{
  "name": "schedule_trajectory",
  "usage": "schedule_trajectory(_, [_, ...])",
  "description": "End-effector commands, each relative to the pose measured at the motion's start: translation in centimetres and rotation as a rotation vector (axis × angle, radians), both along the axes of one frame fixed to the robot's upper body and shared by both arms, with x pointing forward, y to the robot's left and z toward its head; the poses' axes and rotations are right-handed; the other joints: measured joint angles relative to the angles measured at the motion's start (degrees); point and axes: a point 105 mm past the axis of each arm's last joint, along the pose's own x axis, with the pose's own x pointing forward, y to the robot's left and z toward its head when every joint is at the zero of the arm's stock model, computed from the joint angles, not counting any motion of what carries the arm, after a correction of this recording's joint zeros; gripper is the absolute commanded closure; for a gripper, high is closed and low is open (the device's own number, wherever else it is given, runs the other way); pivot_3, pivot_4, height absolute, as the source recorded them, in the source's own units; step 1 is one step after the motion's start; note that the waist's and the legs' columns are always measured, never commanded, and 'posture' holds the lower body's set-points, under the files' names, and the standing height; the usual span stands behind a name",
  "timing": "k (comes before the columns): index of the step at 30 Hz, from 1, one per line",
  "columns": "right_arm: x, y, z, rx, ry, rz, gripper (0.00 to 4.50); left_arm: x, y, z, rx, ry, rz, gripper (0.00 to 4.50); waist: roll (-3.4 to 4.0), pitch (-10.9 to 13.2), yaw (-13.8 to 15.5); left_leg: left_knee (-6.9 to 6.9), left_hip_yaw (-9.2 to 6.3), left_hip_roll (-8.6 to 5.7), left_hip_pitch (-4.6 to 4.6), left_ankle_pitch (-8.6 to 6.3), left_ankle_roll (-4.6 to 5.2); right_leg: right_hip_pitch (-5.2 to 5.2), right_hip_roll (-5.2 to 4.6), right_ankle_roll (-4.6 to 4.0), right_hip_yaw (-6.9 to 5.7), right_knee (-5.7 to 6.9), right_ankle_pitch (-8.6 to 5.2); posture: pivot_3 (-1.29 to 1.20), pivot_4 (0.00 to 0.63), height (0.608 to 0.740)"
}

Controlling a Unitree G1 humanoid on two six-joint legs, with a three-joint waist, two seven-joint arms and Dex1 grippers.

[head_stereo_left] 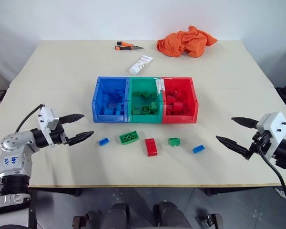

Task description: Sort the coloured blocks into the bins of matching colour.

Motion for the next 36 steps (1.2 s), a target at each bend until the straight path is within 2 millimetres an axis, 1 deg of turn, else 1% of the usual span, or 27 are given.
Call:
schedule_trajectory(1, [-0.1,0.5,0.6,0.016,-0.032,0.012,0.03,0.0,0.4,1.3,0.005,-0.037,0.022,0.0,0.0,0.0,-0.01,0.0,0.0,0.0,0.0,0.0,0.0,0.0,0.0,0.0,0.0,0.0,0.0,0.0,0.15,0.74])
schedule_trajectory(3, [-0.2,0.7,0.5,0.025,-0.022,0.014,0.03,0.5,0.5,1.1,0.019,-0.015,0.059,0.0,0.0,0.0,-0.02,0.0,0.0,0.0,0.0,0.0,0.0,0.0,0.0,0.0,-0.01,0.0,0.0,0.0,0.15,0.74])
schedule_trajectory(4, [-0.2,0.8,0.4,0.024,-0.02,0.015,0.03,0.5,0.4,1.4,-0.02,0.005,0.049,0.0,0.0,0.0,-0.01,0.0,0.0,0.0,0.0,0.0,0.0,0.0,0.0,0.0,-0.01,0.0,0.0,0.0,0.15,0.74])
schedule_trajectory(5, [-0.3,0.8,0.1,0.023,-0.004,0.011,0.03,0.8,0.2,1.5,-0.005,-0.014,0.06,0.0,0.0,0.0,0.01,0.0,0.0,0.0,0.0,0.0,0.01,0.0,0.0,0.0,-0.01,0.01,0.0,0.0,0.15,0.74])
schedule_trajectory(7, [-0.6,0.7,-0.4,0.018,0.02,0.008,0.03,0.9,-0.6,1.8,0.003,-0.03,0.025,0.0,0.0,0.0,0.07,0.01,-0.02,0.0,0.0,-0.01,0.01,0.0,0.0,0.0,-0.02,0.01,0.0,0.0,0.15,0.74])
schedule_trajectory(10, [-1.2,0.3,-0.8,0.01,0.055,-0.001,0.03,0.7,-1.5,1.7,0.009,-0.013,-0.027,0.0,0.0,0.0,0.09,0.0,-0.02,-0.02,-0.01,0.0,0.0,0.01,-0.03,0.0,-0.06,-0.01,0.0,0.0,0.15,0.74])
schedule_trajectory(13, [-2.7,-1.3,-1.7,-0.05,0.135,-0.023,0.03,0.3,-2.8,1.7,-0.005,-0.001,-0.114,0.0,0.0,0.0,0.13,0.0,-0.02,-0.03,-0.01,0.01,-0.02,0.03,-0.04,0.0,-0.07,-0.02,0.0,0.0,0.15,0.74])
schedule_trajectory(15, [-3.8,-2.9,-2.1,-0.111,0.188,-0.051,0.03,-0.1,-3.4,1.5,-0.008,0.01,-0.164,0.0,0.0,0.0,0.2,-0.01,-0.02,-0.05,-0.01,0.01,-0.01,0.04,-0.04,0.0,-0.08,-0.04,0.0,0.0,0.15,0.74])
schedule_trajectory(19, [-5.8,-4.9,-1.8,-0.177,0.24,-0.072,0.03,-0.2,-3.9,1.0,0.007,0.031,-0.21,0.0,0.0,0.0,-0.08,-0.01,-0.02,-0.05,0.04,-0.05,0.08,0.13,-0.02,0.0,-0.07,-0.1,0.0,0.0,0.15,0.74])
schedule_trajectory(21, [-6.7,-5.4,-1.6,-0.204,0.269,-0.068,0.03,-0.2,-4.1,0.9,0.016,0.03,-0.225,0.0,0.0,0.0,-0.04,-0.04,-0.02,-0.03,0.09,-0.06,0.1,0.14,0.0,0.0,-0.08,-0.09,0.0,0.0,0.15,0.74])
schedule_trajectory(23, [-7.0,-5.0,-2.0,-0.212,0.302,-0.037,0.03,-0.2,-4.3,0.8,0.011,0.036,-0.244,0.0,0.0,0.0,-0.15,-0.03,-0.02,-0.03,0.11,-0.07,0.13,0.16,0.01,0.0,-0.07,-0.11,0.0,0.0,0.15,0.74])
schedule_trajectory(27, [-5.9,-3.3,-2.6,-0.203,0.317,0.025,0.03,-0.6,-4.7,0.8,0.016,0.008,-0.26,0.0,-0.01,-0.01,-0.29,0.0,-0.01,-0.02,0.18,-0.08,0.14,0.27,0.01,0.0,-0.07,-0.14,0.0,0.0,0.15,0.74])
schedule_trajectory(31, [-3.6,-1.0,-4.2,-0.202,0.367,0.115,0.03,-1.5,-4.4,0.3,0.017,0.024,-0.261,0.0,0.0,0.0,-0.5,0.01,-0.01,0.0,0.21,-0.07,0.13,0.27,0.01,0.0,-0.05,-0.11,0.0,0.0,0.15,0.74])
schedule_trajectory(36, [-0.6,0.4,-5.1,-0.21,0.342,0.191,0.03,-2.7,-4.4,0.2,0.015,0.024,-0.251,0.0,0.02,0.01,-0.02,0.05,-0.04,0.0,0.16,-0.07,0.12,0.23,-0.05,0.0,-0.11,-0.12,0.0,0.0,0.15,0.74])
